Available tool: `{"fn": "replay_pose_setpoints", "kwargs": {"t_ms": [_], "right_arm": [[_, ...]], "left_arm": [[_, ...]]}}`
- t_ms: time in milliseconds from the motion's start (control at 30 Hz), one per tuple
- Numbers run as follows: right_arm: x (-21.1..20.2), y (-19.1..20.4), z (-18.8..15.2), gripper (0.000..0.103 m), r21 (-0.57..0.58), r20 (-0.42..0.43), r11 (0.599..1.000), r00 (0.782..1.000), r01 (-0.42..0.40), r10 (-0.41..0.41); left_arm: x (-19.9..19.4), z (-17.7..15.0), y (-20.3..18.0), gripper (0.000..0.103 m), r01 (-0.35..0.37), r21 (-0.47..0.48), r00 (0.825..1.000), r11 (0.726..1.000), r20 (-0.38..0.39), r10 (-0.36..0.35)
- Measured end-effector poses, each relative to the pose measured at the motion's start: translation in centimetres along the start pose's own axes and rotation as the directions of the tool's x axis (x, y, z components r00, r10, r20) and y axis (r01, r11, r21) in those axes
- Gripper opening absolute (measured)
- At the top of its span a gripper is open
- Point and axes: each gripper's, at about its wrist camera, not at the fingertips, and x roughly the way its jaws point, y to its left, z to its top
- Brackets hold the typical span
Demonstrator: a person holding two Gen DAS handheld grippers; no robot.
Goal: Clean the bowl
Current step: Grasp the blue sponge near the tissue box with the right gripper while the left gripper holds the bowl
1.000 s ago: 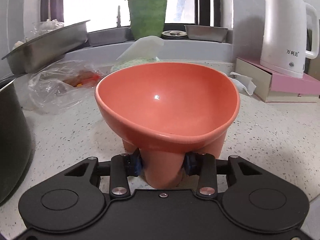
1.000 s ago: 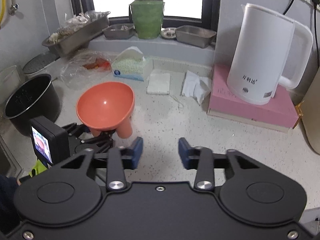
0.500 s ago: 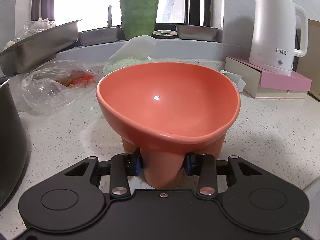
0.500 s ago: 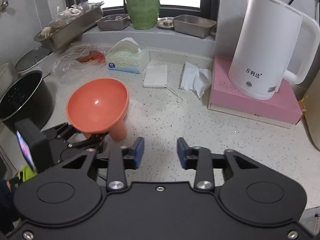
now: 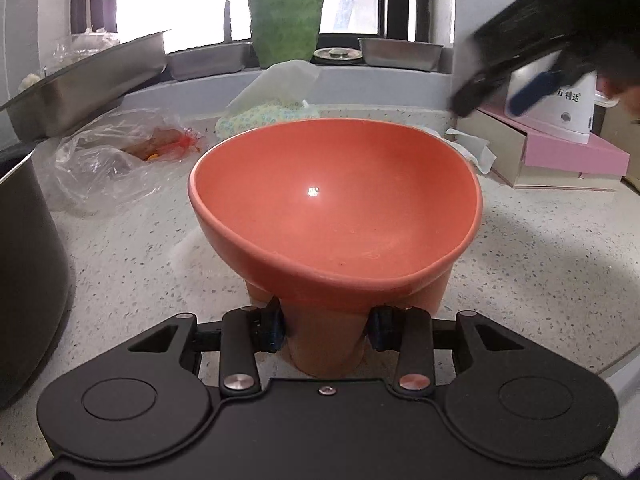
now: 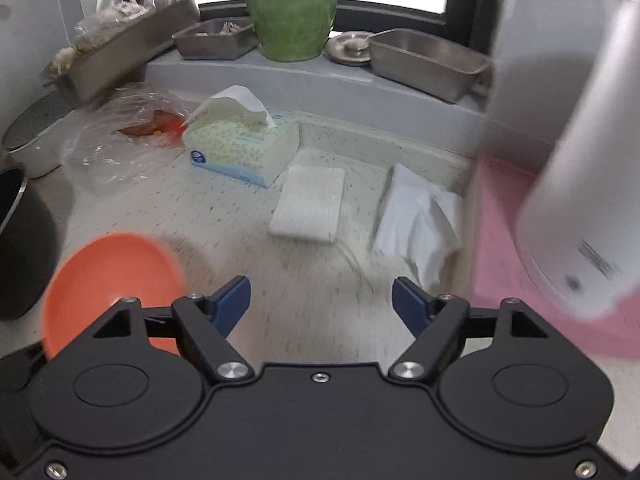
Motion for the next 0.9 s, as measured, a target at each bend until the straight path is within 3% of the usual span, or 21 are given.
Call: {"fn": "replay_pose_setpoints", "kwargs": {"t_ms": [233, 600, 633, 700, 733, 767, 900], "right_arm": [[8.3, -0.1, 3.5, 0.081, -0.059, -0.053, 0.996, 0.996, -0.068, 0.065], [14.0, 0.8, 4.7, 0.084, -0.098, -0.157, 0.992, 0.985, -0.08, 0.064], [13.8, 0.8, 4.5, 0.077, -0.113, -0.157, 0.99, 0.985, -0.087, 0.069], [13.4, 1.1, 4.4, 0.049, -0.139, -0.149, 0.985, 0.986, -0.101, 0.08], [13.2, 1.3, 4.5, 0.026, -0.144, -0.151, 0.984, 0.985, -0.105, 0.083], [13.1, 1.3, 4.6, 0.012, -0.145, -0.155, 0.984, 0.985, -0.103, 0.08], [11.9, 1.3, 4.5, 0.012, -0.151, -0.14, 0.983, 0.986, -0.106, 0.085]], "left_arm": [[0.2, 0.7, 0.0, 0.039, -0.016, -0.014, 0.999, 1.0, -0.05, 0.015], [0.1, 0.8, -0.7, 0.039, -0.078, -0.048, 0.995, 0.996, -0.068, 0.075], [0.1, 0.8, -0.7, 0.038, -0.078, -0.049, 0.995, 0.996, -0.069, 0.075], [0.1, 1.0, -0.7, 0.038, -0.078, -0.052, 0.995, 0.996, -0.071, 0.074], [0.1, 1.0, -0.7, 0.038, -0.078, -0.053, 0.995, 0.996, -0.072, 0.074], [0.1, 1.0, -0.7, 0.038, -0.077, -0.053, 0.995, 0.996, -0.073, 0.073], [0.1, 1.1, -0.6, 0.038, -0.076, -0.054, 0.995, 0.996, -0.071, 0.072]]}}
